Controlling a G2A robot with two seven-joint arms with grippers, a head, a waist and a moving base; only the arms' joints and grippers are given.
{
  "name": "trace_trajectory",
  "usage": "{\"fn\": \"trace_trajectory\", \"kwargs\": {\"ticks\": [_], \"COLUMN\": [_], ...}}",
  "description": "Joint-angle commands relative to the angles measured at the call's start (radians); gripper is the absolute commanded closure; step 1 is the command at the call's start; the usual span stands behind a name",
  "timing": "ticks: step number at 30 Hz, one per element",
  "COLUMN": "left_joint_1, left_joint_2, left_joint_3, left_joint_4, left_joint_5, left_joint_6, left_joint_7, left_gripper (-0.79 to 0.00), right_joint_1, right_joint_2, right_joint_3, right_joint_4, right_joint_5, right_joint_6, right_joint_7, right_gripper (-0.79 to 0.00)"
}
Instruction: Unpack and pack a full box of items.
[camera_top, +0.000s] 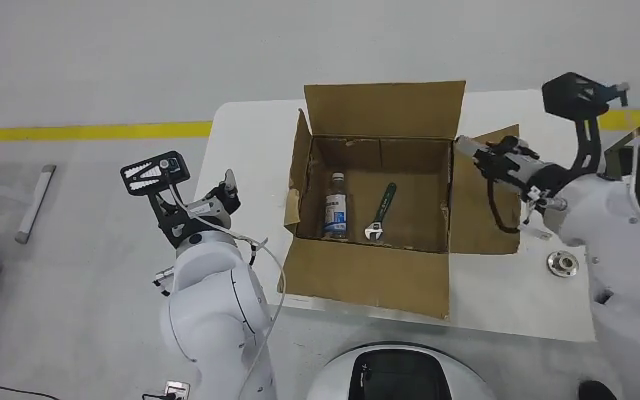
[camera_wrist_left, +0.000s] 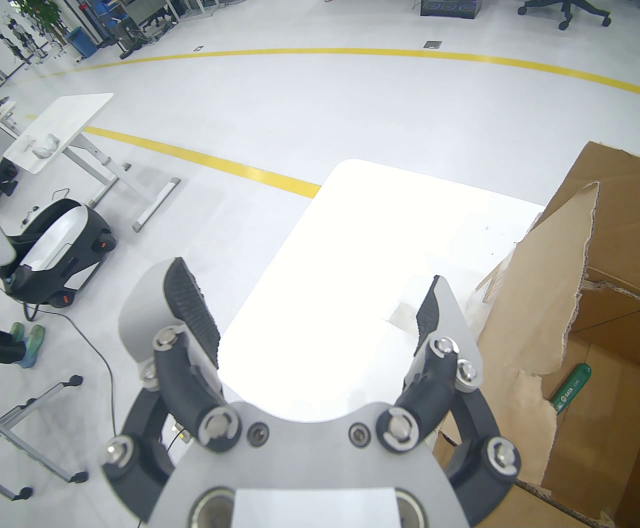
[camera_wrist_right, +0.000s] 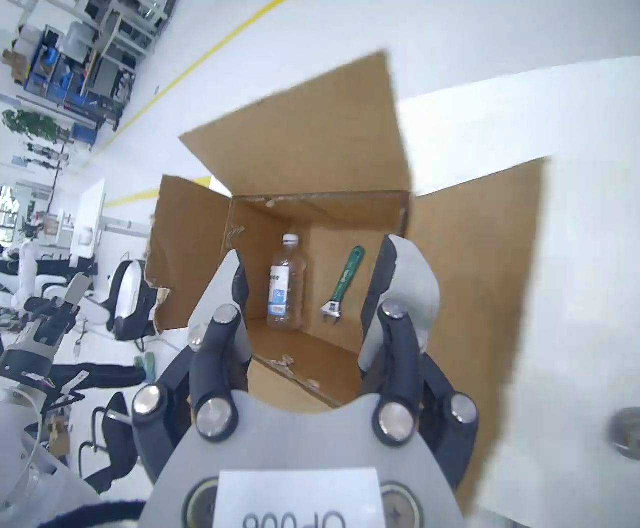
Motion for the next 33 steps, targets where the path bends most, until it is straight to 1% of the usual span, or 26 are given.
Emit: {"fn": "trace_trajectory", "kwargs": {"ticks": [1, 2, 6, 7, 8, 9, 11, 12, 13, 15, 17, 23, 25, 26, 27, 28, 30, 31, 33], "left_joint_1": [0.0, 0.0, 0.0, 0.0, 0.0, 0.0, 0.0, 0.0, 0.0, 0.0, 0.0, 0.0, 0.0, 0.0, 0.0, 0.0, 0.0, 0.0, 0.0], "left_joint_2": [0.0, 0.0, 0.0, 0.0, 0.0, 0.0, 0.0, 0.0, 0.0, 0.0, 0.0, 0.0, 0.0, 0.0, 0.0, 0.0, 0.0, 0.0, 0.0], "left_joint_3": [0.0, 0.0, 0.0, 0.0, 0.0, 0.0, 0.0, 0.0, 0.0, 0.0, 0.0, 0.0, 0.0, 0.0, 0.0, 0.0, 0.0, 0.0, 0.0], "left_joint_4": [0.0, 0.0, 0.0, 0.0, 0.0, 0.0, 0.0, 0.0, 0.0, 0.0, 0.0, 0.0, 0.0, 0.0, 0.0, 0.0, 0.0, 0.0, 0.0], "left_joint_5": [0.0, 0.0, 0.0, 0.0, 0.0, 0.0, 0.0, 0.0, 0.0, 0.0, 0.0, 0.0, 0.0, 0.0, 0.0, 0.0, 0.0, 0.0, 0.0], "left_joint_6": [0.0, 0.0, 0.0, 0.0, 0.0, 0.0, 0.0, 0.0, 0.0, 0.0, 0.0, 0.0, 0.0, 0.0, 0.0, 0.0, 0.0, 0.0, 0.0], "left_joint_7": [0.0, 0.0, 0.0, 0.0, 0.0, 0.0, 0.0, 0.0, 0.0, 0.0, 0.0, 0.0, 0.0, 0.0, 0.0, 0.0, 0.0, 0.0, 0.0], "left_gripper": [-0.785, -0.785, -0.785, -0.785, -0.785, -0.785, -0.785, -0.785, -0.785, -0.785, -0.785, -0.785, -0.785, -0.785, -0.785, -0.785, -0.785, -0.785, -0.785], "right_joint_1": [-0.043, -0.064, -0.147, -0.167, -0.183, -0.199, -0.233, -0.244, -0.263, -0.294, -0.328, -0.373, -0.377, -0.38, -0.381, -0.381, -0.378, -0.374, -0.37], "right_joint_2": [0.009, 0.014, 0.03, 0.034, 0.037, 0.039, 0.044, 0.045, 0.048, 0.052, 0.057, 0.065, 0.067, 0.068, 0.069, 0.07, 0.073, 0.074, 0.076], "right_joint_3": [0.125, 0.178, 0.365, 0.398, 0.431, 0.456, 0.49, 0.503, 0.502, 0.482, 0.442, 0.339, 0.312, 0.299, 0.286, 0.275, 0.259, 0.253, 0.243], "right_joint_4": [-0.008, -0.009, 0.01, 0.015, 0.024, 0.032, 0.056, 0.069, 0.084, 0.114, 0.141, 0.169, 0.178, 0.183, 0.188, 0.196, 0.215, 0.219, 0.233], "right_joint_5": [-0.021, -0.028, -0.09, -0.121, -0.147, -0.16, -0.188, -0.194, -0.218, -0.245, -0.278, -0.295, -0.286, -0.294, -0.301, -0.3, -0.306, -0.314, -0.303], "right_joint_6": [-0.042, -0.066, -0.156, -0.184, -0.201, -0.219, -0.269, -0.283, -0.31, -0.33, -0.369, -0.399, -0.391, -0.393, -0.392, -0.39, -0.384, -0.384, -0.382], "right_joint_7": [0.043, 0.067, 0.157, 0.185, 0.202, 0.22, 0.27, 0.284, 0.311, 0.316, 0.316, 0.316, 0.316, 0.316, 0.316, 0.316, 0.316, 0.316, 0.316], "right_gripper": [-0.674, -0.696, -0.711, -0.727, -0.723, -0.754, -0.785, -0.763, -0.754, -0.748, -0.785, -0.785, -0.757, -0.696, -0.6, -0.597, -0.514, -0.388, -0.385]}}
